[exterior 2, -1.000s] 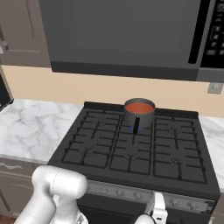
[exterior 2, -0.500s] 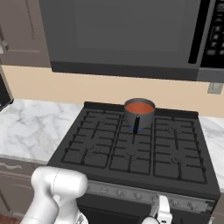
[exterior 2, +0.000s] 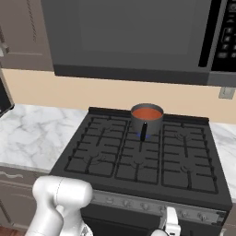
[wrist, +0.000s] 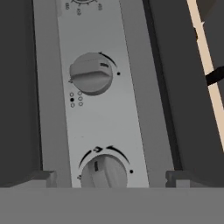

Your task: Wait until the marinara sauce is simmered to a deep red color and then turn off the stove.

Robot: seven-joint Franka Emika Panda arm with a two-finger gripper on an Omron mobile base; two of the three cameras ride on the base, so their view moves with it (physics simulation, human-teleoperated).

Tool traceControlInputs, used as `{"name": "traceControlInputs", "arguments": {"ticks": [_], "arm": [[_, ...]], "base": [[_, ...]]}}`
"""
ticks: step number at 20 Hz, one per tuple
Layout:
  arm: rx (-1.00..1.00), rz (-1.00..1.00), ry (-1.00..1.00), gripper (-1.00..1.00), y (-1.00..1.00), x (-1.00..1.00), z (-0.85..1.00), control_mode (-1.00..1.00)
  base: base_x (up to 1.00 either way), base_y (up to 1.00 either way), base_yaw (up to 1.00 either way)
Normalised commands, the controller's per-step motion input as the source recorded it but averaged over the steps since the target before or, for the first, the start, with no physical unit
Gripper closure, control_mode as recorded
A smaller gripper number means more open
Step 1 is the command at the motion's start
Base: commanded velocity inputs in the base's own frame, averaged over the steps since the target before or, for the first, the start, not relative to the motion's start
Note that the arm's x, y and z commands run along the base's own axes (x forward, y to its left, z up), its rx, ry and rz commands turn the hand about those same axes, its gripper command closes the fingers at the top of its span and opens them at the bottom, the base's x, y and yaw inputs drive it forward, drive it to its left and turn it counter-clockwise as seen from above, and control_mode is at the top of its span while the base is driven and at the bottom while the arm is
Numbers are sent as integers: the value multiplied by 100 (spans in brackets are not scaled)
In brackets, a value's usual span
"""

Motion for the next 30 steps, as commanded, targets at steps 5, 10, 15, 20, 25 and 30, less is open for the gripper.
{"name": "traceControlInputs", "arguments": {"ticks": [5, 10, 15, 20, 25, 30], "arm": [[-1, 0, 0, -100, 0, 9, -6, -100], [0, 0, 0, -100, 0, 7, 0, -100], [0, 0, 0, -100, 0, 7, -6, -100], [0, 0, 0, -100, 0, 6, -10, -100], [0, 0, 0, -100, 0, 3, -4, -100], [0, 0, 0, -100, 0, 1, 0, -100]], "base": [[0, 0, 0], [0, 0, 0], [0, 0, 0], [0, 0, 0], [0, 0, 0], [0, 0, 0]]}}
